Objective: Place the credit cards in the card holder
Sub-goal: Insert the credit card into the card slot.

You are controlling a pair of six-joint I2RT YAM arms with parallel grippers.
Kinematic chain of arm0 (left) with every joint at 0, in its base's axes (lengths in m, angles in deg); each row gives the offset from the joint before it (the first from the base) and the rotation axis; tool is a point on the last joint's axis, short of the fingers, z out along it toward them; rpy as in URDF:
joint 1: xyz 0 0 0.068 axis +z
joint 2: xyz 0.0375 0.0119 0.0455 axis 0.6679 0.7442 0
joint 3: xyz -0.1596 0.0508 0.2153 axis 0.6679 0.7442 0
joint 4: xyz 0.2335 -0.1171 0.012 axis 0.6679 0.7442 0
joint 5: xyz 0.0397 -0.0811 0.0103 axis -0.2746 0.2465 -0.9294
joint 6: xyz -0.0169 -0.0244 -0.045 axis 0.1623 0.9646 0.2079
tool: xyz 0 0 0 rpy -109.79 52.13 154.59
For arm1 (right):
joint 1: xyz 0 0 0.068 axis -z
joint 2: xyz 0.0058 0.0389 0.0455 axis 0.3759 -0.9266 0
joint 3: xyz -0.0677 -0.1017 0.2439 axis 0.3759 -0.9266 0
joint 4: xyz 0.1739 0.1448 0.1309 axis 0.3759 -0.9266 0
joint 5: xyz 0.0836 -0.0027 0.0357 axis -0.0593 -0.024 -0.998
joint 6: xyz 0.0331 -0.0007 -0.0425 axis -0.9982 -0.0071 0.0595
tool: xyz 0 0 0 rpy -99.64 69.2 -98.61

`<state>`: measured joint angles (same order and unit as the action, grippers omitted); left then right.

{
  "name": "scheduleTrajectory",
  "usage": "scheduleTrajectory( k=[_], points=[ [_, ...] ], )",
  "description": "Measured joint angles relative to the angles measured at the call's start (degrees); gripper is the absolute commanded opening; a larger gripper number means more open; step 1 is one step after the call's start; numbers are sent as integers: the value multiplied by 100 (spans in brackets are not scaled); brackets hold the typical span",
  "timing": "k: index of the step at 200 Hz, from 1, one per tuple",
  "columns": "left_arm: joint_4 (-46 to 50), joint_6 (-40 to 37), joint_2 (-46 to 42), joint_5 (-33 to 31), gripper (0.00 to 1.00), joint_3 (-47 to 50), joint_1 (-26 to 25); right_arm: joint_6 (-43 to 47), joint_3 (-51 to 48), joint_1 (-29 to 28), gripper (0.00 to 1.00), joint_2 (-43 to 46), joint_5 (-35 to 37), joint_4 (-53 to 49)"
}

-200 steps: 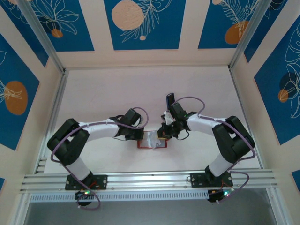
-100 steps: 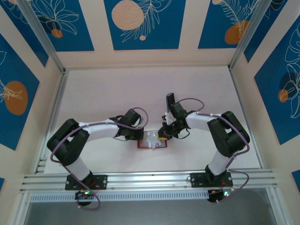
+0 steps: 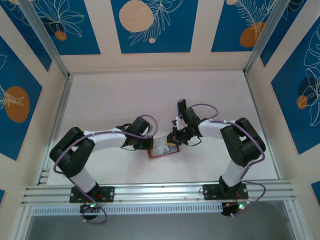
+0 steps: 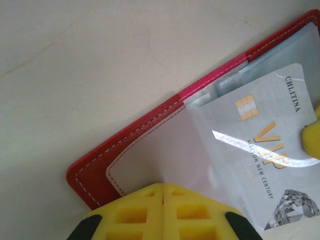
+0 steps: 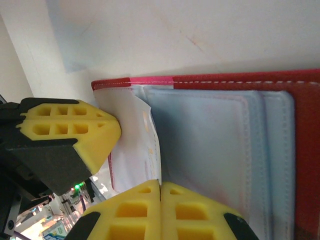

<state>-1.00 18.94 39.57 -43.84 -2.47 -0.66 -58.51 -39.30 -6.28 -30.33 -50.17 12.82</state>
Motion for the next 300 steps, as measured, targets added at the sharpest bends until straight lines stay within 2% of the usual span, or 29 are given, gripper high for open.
scheduleTrajectory(
  k=[144,300],
  points=[
    [-52,2,-26,-2,5,42,-9,-9,-11,-214,0,-291,129,520],
    [-136,15,-42,-22,5,83,-22,496,-87,-330,0,-116,153,76]
  ],
)
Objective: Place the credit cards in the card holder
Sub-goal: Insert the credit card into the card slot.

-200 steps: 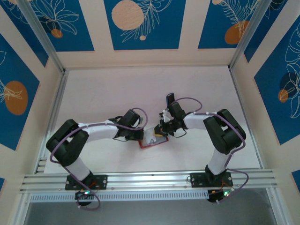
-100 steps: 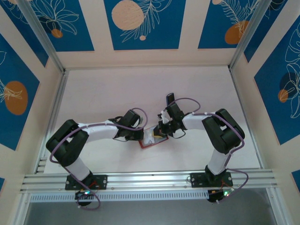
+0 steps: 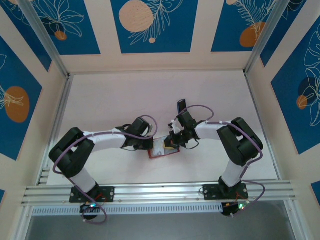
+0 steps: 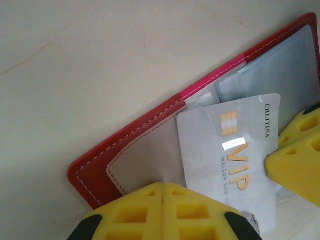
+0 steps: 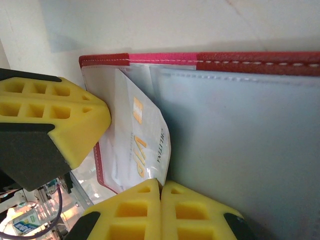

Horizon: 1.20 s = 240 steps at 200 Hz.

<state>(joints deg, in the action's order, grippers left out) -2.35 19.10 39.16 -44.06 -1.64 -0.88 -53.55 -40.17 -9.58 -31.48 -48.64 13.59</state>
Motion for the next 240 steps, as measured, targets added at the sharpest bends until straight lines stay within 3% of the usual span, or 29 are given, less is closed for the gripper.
scheduleTrajectory(
  k=[240],
  points=[
    [-144,-175,-28,7,5,74,-9,638,651,197,0,-109,-101,-1115]
  ],
)
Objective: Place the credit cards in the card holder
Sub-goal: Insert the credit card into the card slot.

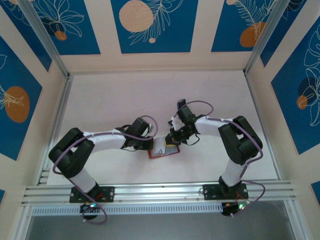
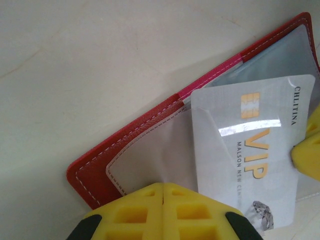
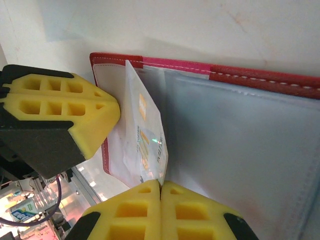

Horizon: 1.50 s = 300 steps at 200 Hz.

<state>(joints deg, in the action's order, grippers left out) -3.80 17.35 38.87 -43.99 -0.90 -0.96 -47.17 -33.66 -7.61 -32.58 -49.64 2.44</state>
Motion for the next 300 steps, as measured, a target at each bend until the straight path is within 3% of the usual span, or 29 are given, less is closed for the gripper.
scheduleTrajectory(
  k=[300],
  points=[
    [-267,-708,-92,46,5,201,74,553,588,-7,0,-514,122,-1161]
  ],
)
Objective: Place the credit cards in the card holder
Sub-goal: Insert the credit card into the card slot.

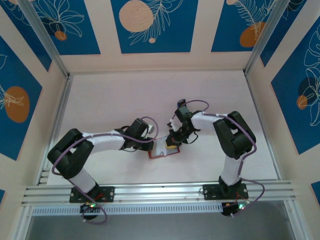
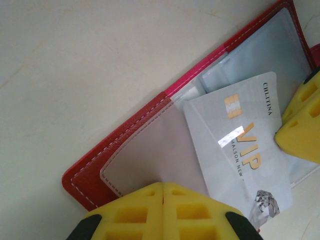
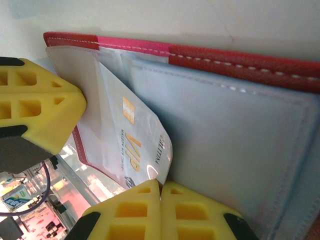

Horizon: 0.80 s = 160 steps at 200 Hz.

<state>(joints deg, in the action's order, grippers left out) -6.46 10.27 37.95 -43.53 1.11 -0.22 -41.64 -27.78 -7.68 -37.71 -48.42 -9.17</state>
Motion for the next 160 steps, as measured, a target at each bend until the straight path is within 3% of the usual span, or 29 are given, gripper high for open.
scheduleTrajectory(
  k=[160],
  points=[
    [-238,-66,-66,87,5,164,50,280,632,-92,0,-382,133,-769]
  ],
)
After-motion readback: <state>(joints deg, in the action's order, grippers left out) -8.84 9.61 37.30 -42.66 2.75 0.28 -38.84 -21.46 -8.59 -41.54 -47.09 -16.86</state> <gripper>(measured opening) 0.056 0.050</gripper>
